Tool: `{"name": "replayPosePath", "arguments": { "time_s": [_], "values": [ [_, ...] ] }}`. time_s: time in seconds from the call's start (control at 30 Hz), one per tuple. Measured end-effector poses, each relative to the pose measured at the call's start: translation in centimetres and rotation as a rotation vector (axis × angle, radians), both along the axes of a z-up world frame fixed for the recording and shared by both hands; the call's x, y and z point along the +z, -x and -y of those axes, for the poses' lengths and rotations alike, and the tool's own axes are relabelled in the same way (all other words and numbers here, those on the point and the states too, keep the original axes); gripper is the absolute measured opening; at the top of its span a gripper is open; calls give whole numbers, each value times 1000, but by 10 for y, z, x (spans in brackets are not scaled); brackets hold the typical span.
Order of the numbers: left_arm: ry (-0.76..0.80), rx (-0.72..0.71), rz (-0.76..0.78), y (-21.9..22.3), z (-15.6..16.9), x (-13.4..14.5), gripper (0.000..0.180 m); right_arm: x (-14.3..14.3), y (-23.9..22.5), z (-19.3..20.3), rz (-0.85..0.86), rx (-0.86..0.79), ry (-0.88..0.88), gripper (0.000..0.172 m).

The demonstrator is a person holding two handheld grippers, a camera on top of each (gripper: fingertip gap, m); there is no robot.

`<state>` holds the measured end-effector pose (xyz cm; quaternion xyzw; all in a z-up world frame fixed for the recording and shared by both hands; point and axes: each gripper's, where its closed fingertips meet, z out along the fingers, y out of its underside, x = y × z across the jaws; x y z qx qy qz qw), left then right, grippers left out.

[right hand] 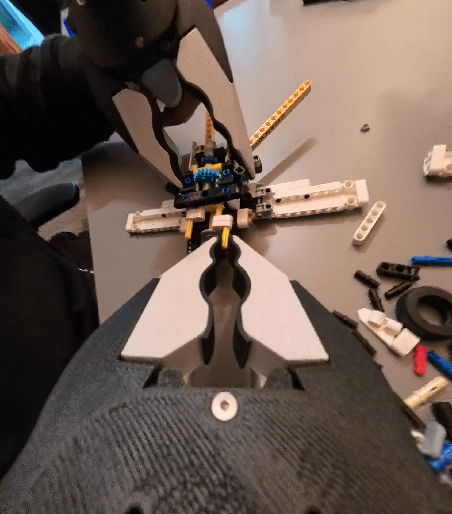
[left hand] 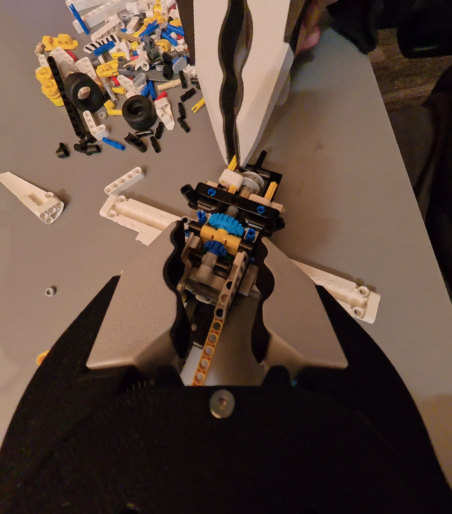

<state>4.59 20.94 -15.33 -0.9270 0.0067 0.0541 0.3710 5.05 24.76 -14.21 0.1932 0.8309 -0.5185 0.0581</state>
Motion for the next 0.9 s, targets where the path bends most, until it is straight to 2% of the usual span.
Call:
{"name": "replayPosePath", "arguments": {
  "time_s": [0.03,0.1,0.17,0.4,0.47,0.73,0.9],
  "values": [
    [-1,8,3,1,0,0,52,1,1,-1,16,-9,-7,3],
    [0,13,11,2,-1,0,51,5,7,-4,-67,-37,-22,3],
    [18,11,-2,2,-1,-1,51,16,10,-2,-128,-59,13,23],
    [14,17,-5,2,-2,0,51,1,10,14,-189,-42,-60,23],
    [10,16,-8,2,-2,0,51,1,11,17,-231,-47,-68,13],
    [-7,-8,-31,1,-2,0,52,-1,8,15,-278,-19,-115,14],
    [-14,-7,-25,2,-2,0,52,0,8,15,-456,27,-160,13]
  ]
}}
